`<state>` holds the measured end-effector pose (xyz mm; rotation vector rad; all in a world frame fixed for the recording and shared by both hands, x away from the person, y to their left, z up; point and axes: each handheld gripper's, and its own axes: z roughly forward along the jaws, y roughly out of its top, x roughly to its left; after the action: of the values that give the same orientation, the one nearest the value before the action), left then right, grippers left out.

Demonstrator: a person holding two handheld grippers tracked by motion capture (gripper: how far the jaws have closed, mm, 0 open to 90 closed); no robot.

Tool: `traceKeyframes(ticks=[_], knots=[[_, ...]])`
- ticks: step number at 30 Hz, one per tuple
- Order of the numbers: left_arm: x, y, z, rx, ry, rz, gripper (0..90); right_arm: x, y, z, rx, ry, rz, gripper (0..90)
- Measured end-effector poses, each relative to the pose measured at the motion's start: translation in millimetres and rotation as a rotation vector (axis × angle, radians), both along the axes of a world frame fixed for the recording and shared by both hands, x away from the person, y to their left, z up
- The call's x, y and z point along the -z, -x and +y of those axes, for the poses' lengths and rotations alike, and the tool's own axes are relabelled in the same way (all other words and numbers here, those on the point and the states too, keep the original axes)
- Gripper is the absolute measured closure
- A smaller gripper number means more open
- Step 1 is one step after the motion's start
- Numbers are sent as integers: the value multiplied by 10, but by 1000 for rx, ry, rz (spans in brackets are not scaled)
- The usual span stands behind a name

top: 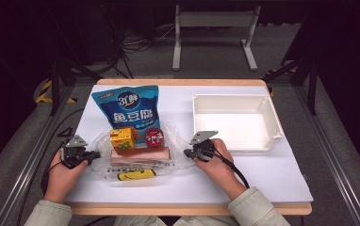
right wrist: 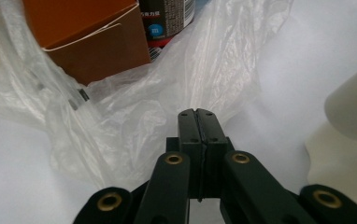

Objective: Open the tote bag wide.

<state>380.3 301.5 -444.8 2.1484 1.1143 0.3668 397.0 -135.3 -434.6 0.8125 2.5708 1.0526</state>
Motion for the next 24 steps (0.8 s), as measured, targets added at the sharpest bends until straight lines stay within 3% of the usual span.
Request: traceKeyframes(ticks=[1,2,4,9,10,11,14,17,21,24], knots=[[0,0,0,0,0,0,735,0,0,0,0,0,0,900],[-23,23,12,-8,14,-19,735,-16,10,-10,-8,-12,-2,897],[-86,85,55,-20,49,-50,625,-70,26,-33,-12,-47,-14,851],[-231,242,149,-33,164,-128,432,-225,85,-46,-29,-115,-61,716],[-268,286,159,-28,186,-151,409,-266,111,-42,-40,-140,-89,678],[-298,325,161,-21,204,-178,411,-311,145,-30,-66,-167,-125,633],[-385,431,158,14,236,-235,406,-417,243,17,-126,-197,-177,604],[-441,520,122,52,249,-264,402,-445,294,50,-165,-204,-172,594],[-455,584,60,98,243,-271,406,-393,298,68,-177,-195,-147,591],[-385,586,-43,189,213,-222,452,-326,296,83,-196,-191,-125,589]])
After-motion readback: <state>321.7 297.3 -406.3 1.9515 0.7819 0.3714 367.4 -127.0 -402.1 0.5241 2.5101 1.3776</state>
